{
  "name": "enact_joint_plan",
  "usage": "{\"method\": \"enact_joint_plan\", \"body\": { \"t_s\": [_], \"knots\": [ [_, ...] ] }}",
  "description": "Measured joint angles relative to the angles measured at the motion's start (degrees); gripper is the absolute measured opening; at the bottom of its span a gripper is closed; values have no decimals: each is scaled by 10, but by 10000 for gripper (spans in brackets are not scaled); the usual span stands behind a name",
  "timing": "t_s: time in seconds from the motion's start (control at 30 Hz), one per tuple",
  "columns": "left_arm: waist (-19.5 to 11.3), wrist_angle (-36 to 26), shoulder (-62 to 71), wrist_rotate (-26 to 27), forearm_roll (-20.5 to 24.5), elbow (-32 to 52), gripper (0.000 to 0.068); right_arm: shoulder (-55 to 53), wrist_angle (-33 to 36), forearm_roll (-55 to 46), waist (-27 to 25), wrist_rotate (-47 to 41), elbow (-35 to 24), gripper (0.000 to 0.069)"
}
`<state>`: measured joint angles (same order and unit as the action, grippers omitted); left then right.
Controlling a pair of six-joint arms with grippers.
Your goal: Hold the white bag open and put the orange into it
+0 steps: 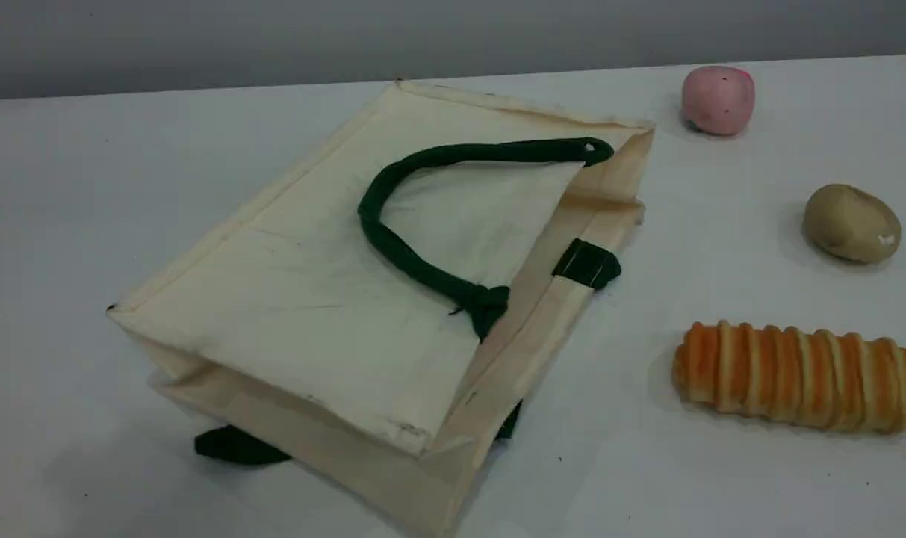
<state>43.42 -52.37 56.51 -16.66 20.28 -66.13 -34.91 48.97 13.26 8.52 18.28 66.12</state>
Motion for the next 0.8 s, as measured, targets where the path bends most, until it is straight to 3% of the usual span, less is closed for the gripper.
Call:
{"method": "enact_joint_plan", "body": {
  "t_s": [0.13,0.3,0.57,0.8],
  "knots": [
    [53,-15,-75,-55,41,73,-1,75,5,4,0,0,-45,13],
    [100,-17,-143,-104,40,143,-1,180,12,31,0,0,-143,13],
    [127,-21,-188,-111,30,230,-1,340,63,25,0,-56,-293,13],
    [129,-64,-236,-87,1,249,-1,350,135,-9,0,-77,-355,13]
  ]
}}
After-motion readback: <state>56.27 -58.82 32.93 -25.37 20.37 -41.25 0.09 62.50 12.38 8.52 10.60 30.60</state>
